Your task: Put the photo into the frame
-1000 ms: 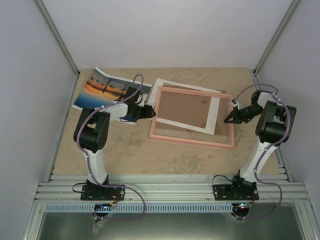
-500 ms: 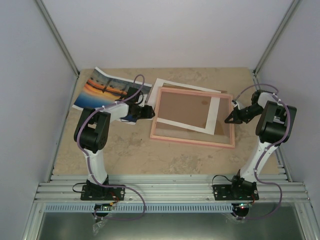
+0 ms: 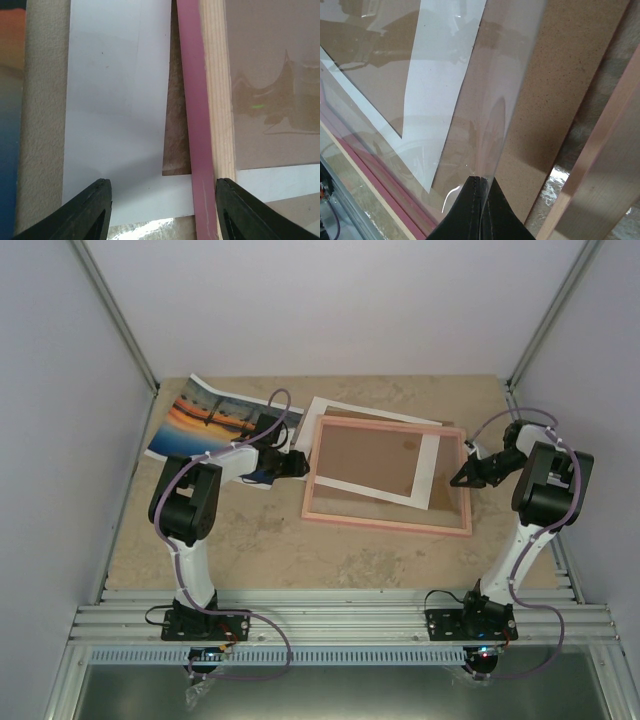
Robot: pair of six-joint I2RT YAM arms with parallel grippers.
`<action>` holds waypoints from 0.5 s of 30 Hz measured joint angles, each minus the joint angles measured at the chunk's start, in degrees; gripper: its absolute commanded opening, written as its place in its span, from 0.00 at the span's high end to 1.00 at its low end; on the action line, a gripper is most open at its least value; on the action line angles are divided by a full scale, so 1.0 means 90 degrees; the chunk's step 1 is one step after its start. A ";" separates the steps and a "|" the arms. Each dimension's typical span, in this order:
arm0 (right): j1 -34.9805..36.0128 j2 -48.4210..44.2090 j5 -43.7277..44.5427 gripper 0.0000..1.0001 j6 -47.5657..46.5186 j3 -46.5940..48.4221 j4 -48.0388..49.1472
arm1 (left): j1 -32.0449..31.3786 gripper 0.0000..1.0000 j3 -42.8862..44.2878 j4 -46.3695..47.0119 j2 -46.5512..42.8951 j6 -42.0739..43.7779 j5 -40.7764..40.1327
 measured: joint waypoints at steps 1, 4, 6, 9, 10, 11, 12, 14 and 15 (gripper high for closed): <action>0.0000 0.0000 0.0002 0.99 0.0000 0.0000 0.0000 | 0.0000 0.40 0.0002 -0.0002 0.0000 0.0000 -0.0010; 0.0000 0.0000 0.0005 1.00 0.0002 0.0000 0.0024 | 0.0000 0.40 0.0010 -0.0015 0.0000 0.0002 -0.0034; 0.0000 0.0000 0.0015 0.99 0.0002 0.0000 0.0034 | 0.0000 0.41 0.0012 -0.0017 0.0000 0.0002 -0.0036; 0.0000 0.0000 0.0019 0.99 0.0002 0.0000 0.0041 | -0.0002 0.40 0.0012 -0.0017 0.0000 0.0002 -0.0039; 0.0000 0.0000 0.0019 0.99 0.0002 0.0000 0.0041 | -0.0002 0.40 0.0012 -0.0017 0.0000 0.0005 -0.0039; 0.0000 0.0000 0.0019 0.99 0.0002 0.0000 0.0041 | -0.0002 0.41 0.0012 -0.0017 0.0002 0.0005 -0.0039; 0.0000 0.0000 0.0019 0.99 0.0000 0.0000 0.0041 | -0.0002 0.40 0.0015 -0.0019 0.0002 0.0005 -0.0039; 0.0000 0.0000 0.0019 0.99 -0.0002 0.0000 0.0041 | -0.0002 0.40 0.0022 -0.0024 0.0010 0.0007 -0.0039; 0.0000 0.0000 0.0019 0.99 -0.0002 0.0000 0.0041 | -0.0002 0.40 0.0024 -0.0024 0.0010 0.0007 -0.0039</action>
